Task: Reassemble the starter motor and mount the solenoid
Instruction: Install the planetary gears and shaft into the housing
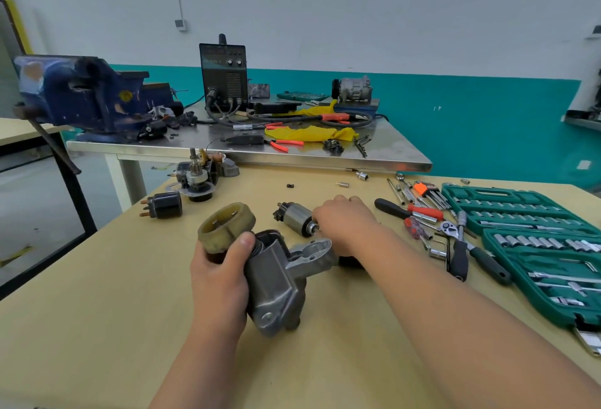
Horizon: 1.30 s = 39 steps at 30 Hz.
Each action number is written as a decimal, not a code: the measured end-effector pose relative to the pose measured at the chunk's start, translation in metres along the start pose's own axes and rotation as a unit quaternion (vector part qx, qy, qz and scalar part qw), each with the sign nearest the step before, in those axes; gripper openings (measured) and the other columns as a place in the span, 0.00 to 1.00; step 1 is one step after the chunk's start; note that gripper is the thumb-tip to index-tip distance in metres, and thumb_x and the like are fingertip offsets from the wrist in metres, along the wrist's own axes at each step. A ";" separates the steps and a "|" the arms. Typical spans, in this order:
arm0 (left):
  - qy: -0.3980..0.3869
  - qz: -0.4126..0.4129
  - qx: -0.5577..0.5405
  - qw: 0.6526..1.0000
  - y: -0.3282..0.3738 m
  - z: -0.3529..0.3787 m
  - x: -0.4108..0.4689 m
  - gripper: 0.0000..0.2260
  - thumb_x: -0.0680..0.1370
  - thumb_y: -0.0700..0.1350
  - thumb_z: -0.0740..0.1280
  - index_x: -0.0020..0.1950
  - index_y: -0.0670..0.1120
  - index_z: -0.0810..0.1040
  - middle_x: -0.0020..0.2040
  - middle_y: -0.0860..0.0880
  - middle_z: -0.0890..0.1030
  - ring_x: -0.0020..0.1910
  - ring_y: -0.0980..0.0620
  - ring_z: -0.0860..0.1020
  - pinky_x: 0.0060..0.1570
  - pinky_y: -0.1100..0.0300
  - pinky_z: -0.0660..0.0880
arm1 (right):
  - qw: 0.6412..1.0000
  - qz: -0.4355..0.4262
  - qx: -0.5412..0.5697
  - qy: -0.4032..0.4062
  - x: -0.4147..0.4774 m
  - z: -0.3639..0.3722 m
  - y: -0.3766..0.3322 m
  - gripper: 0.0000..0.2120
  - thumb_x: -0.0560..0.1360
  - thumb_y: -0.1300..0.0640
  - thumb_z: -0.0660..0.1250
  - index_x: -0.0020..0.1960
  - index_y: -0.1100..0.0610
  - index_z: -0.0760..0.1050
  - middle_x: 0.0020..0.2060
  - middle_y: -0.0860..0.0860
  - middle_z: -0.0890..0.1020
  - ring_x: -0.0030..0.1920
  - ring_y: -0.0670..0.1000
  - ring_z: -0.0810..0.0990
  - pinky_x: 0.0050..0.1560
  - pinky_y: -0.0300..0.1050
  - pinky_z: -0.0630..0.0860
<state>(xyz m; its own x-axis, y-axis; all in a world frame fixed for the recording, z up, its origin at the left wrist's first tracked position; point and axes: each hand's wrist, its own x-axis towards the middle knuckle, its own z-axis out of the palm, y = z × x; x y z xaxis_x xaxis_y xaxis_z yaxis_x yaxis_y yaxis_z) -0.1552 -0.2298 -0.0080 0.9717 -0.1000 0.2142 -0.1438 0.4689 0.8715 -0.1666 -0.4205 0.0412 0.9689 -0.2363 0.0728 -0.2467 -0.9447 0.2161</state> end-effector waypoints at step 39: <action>-0.153 0.052 0.010 0.987 0.002 0.010 -0.021 0.18 0.58 0.53 0.75 0.47 0.61 0.83 0.45 0.54 0.85 0.44 0.57 0.83 0.38 0.63 0.79 | 0.664 0.042 0.739 0.108 -0.074 -0.022 0.000 0.22 0.76 0.65 0.62 0.57 0.40 0.79 0.40 0.48 0.77 0.40 0.48 0.76 0.44 0.45 0.77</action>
<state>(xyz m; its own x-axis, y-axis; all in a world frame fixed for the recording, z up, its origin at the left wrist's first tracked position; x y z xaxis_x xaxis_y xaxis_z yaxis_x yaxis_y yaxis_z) -0.1780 -0.2354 -0.0063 0.8501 -0.3130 0.4235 -0.2466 0.4740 0.8453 -0.2384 -0.3977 0.0573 0.8885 -0.4152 0.1954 0.1409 -0.1585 -0.9773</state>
